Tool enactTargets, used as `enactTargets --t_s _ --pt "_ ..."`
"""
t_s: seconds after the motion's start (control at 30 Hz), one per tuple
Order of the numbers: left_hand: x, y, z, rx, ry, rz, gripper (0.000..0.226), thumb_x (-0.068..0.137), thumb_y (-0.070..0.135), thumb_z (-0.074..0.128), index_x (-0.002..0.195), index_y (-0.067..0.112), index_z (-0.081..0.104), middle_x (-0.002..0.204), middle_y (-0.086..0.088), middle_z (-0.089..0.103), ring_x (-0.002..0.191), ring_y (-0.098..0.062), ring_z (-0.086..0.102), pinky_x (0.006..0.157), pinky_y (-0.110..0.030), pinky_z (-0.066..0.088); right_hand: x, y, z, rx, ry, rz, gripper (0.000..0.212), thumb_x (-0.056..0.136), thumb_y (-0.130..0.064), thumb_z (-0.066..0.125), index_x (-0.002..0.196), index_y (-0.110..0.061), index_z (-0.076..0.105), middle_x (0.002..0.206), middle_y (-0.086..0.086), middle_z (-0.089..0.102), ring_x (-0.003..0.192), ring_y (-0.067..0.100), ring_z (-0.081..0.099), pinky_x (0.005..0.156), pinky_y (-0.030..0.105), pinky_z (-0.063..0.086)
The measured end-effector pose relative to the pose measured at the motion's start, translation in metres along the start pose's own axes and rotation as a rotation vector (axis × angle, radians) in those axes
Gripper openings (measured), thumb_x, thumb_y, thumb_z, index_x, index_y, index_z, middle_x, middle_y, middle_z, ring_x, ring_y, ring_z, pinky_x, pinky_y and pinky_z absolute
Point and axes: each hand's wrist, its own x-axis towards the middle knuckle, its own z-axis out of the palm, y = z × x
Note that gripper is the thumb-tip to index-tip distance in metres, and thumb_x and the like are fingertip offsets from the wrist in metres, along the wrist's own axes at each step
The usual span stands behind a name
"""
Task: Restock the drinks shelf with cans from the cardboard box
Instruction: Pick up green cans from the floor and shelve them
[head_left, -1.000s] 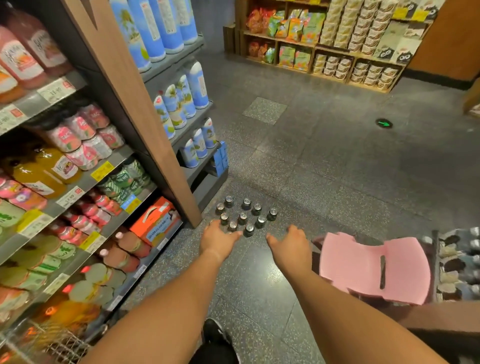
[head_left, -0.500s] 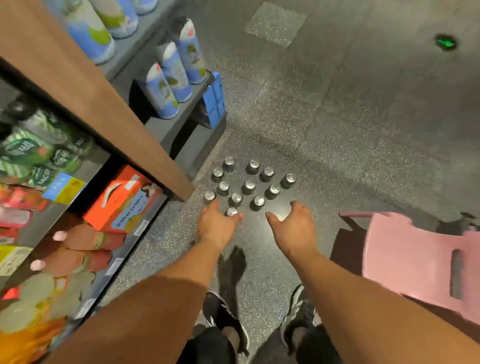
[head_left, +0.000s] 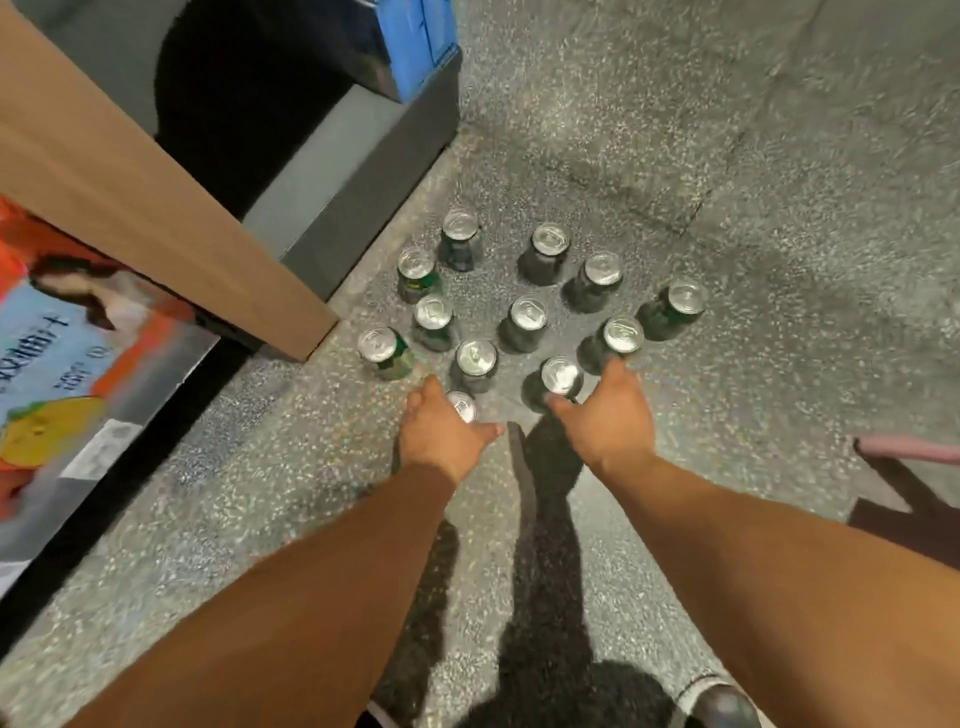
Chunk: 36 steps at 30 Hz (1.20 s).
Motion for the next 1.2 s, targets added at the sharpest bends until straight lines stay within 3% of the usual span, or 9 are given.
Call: enactTargets --t_s 0.13,0.3,0.5,0.7,0.9,1.0,1.1,1.2 --pt "0.027 -0.015 0.030 -0.022 0.013 0.011 0.116 0.072 0.042 0.088 0.159 0.012 0.018 0.157 -0.013 0.031 0.144 -0.033 0.036 0.118 -0.041 0.033 0.025 0.018 0.037 -0.032 -0.018 -0.008 0.092 0.072 -0.048 0.079 0.144 -0.015 0.032 0.135 0.014 0.048 0.122 0.036 0.052 0.100 0.045 0.045" --pt "0.040 -0.028 0.043 0.008 0.069 0.067 0.092 0.077 0.029 0.085 0.152 0.013 0.034 0.144 -0.009 0.043 0.131 -0.030 0.048 0.110 -0.032 0.036 0.053 0.013 0.054 -0.094 -0.021 -0.088 0.095 0.073 -0.042 0.081 0.146 -0.012 0.028 0.137 0.016 0.045 0.124 0.037 0.048 0.102 0.044 0.043" --pt "0.046 -0.036 0.051 0.045 0.114 0.114 0.074 0.082 0.026 0.079 0.145 0.015 0.042 0.134 -0.008 0.050 0.123 -0.028 0.053 0.109 -0.035 0.041 0.059 0.015 0.064 -0.149 -0.015 -0.107 0.064 0.077 -0.028 0.078 0.126 -0.008 0.042 0.120 0.016 0.052 0.111 0.038 0.055 0.090 0.040 0.046" --pt "0.022 -0.030 0.025 0.046 0.131 0.081 0.077 0.080 0.035 0.079 0.145 0.019 0.043 0.134 -0.006 0.052 0.119 -0.028 0.057 0.103 -0.037 0.048 0.029 -0.003 0.043 -0.062 0.002 -0.101 0.054 0.077 -0.022 0.077 0.118 -0.009 0.045 0.112 0.012 0.052 0.099 0.033 0.058 0.081 0.036 0.047" --pt "-0.074 0.012 -0.093 -0.080 0.190 0.041 0.077 0.076 0.034 0.084 0.138 0.024 0.040 0.121 -0.004 0.063 0.103 -0.028 0.066 0.090 -0.045 0.058 -0.072 -0.082 -0.050 -0.073 -0.045 -0.178 0.061 0.079 -0.022 0.077 0.127 -0.010 0.042 0.120 0.011 0.047 0.090 0.027 0.057 0.080 0.033 0.047" --pt "-0.138 0.043 -0.175 -0.157 0.218 0.012 0.069 0.074 0.036 0.085 0.125 0.026 0.040 0.102 -0.002 0.065 0.093 -0.027 0.068 0.082 -0.045 0.059 -0.134 -0.151 -0.118 -0.034 -0.062 -0.247 0.059 0.078 -0.021 0.079 0.123 -0.010 0.042 0.120 0.009 0.048 0.092 0.025 0.054 0.079 0.028 0.041" --pt "-0.208 0.075 -0.265 -0.198 0.284 -0.013 0.061 0.073 0.040 0.082 0.119 0.027 0.045 0.104 -0.001 0.063 0.094 -0.027 0.065 0.082 -0.038 0.055 -0.195 -0.226 -0.190 0.028 -0.078 -0.342 0.058 0.070 -0.020 0.083 0.112 -0.012 0.044 0.113 0.009 0.055 0.100 0.030 0.059 0.086 0.037 0.051" --pt "-0.281 0.103 -0.358 -0.297 0.369 -0.026 0.053 0.067 0.046 0.076 0.108 0.033 0.045 0.103 0.004 0.064 0.094 -0.024 0.066 0.083 -0.039 0.055 -0.258 -0.303 -0.262 0.085 -0.104 -0.420 0.054 0.068 -0.021 0.080 0.108 -0.015 0.044 0.107 0.006 0.054 0.099 0.028 0.058 0.085 0.037 0.049"
